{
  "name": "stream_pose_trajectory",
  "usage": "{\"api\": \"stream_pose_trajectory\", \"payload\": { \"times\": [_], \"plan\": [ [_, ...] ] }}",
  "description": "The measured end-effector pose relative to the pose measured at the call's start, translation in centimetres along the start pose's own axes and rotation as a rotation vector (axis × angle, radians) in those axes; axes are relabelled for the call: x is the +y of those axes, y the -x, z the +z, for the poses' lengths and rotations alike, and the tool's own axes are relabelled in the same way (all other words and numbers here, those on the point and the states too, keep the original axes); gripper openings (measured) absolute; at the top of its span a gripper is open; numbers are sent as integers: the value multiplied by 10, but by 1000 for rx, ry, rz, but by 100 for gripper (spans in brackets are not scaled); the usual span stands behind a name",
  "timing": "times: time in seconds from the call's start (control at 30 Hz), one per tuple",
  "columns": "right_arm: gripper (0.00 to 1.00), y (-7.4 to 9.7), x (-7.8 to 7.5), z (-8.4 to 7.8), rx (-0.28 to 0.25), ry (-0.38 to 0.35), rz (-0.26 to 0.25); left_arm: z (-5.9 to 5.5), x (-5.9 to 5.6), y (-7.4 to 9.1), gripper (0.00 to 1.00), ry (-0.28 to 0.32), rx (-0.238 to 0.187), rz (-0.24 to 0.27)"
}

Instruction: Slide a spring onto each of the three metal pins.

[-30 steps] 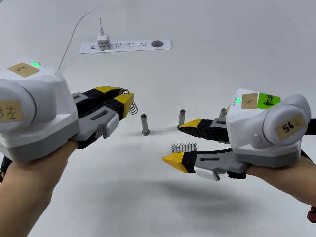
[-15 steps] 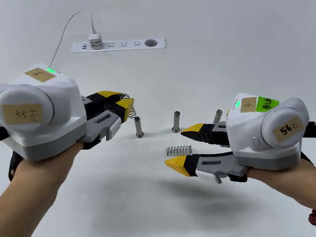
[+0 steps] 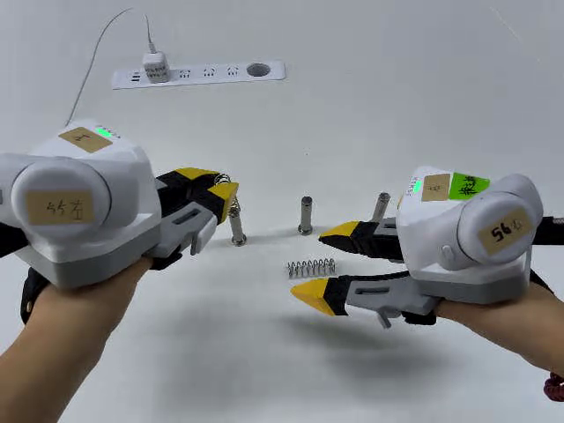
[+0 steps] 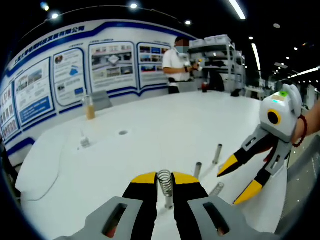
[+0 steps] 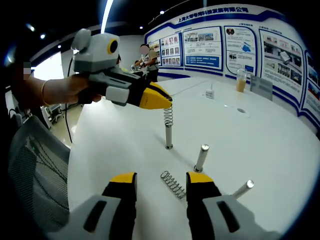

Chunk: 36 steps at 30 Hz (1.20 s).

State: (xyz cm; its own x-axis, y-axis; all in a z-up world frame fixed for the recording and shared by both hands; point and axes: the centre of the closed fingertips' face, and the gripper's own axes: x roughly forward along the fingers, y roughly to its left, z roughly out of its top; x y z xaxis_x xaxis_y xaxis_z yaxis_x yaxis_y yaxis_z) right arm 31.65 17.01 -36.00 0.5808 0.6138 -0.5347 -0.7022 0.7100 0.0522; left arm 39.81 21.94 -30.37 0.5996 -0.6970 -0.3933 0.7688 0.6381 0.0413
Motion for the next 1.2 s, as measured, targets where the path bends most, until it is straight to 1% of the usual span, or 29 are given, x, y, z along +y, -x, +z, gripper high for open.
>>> {"api": "stream_pose_trajectory", "payload": {
  "times": [0.2, 0.33, 0.57, 0.67, 0.83, 0.87, 1.0, 1.1, 1.2],
  "plan": [
    [40, -1, -2, 0, -1, -4, -5, -3, -1, -1, 10, -10, 11, -4],
    [40, -2, -3, -1, 3, -2, -8, -7, -1, -3, 10, -5, 21, -6],
    [39, -2, -6, -6, 25, 0, -16, -16, -2, -8, 10, 3, 38, -3],
    [39, -2, -8, -8, 30, 2, -20, -18, -2, -9, 10, 14, 40, -4],
    [39, -3, -10, -9, 32, -5, -27, -21, -2, -11, 10, 12, 47, -6],
    [39, -3, -10, -9, 31, -7, -27, -20, -2, -12, 10, 15, 40, -7],
    [38, -5, -10, -9, 32, -10, -26, -22, -3, -14, 10, 14, 47, -9],
    [38, -5, -10, -10, 35, -10, -26, -23, -5, -14, 10, 26, 45, -13],
    [38, -6, -11, -11, 36, -12, -26, -26, -5, -15, 10, 21, 50, -13]
  ]
}}
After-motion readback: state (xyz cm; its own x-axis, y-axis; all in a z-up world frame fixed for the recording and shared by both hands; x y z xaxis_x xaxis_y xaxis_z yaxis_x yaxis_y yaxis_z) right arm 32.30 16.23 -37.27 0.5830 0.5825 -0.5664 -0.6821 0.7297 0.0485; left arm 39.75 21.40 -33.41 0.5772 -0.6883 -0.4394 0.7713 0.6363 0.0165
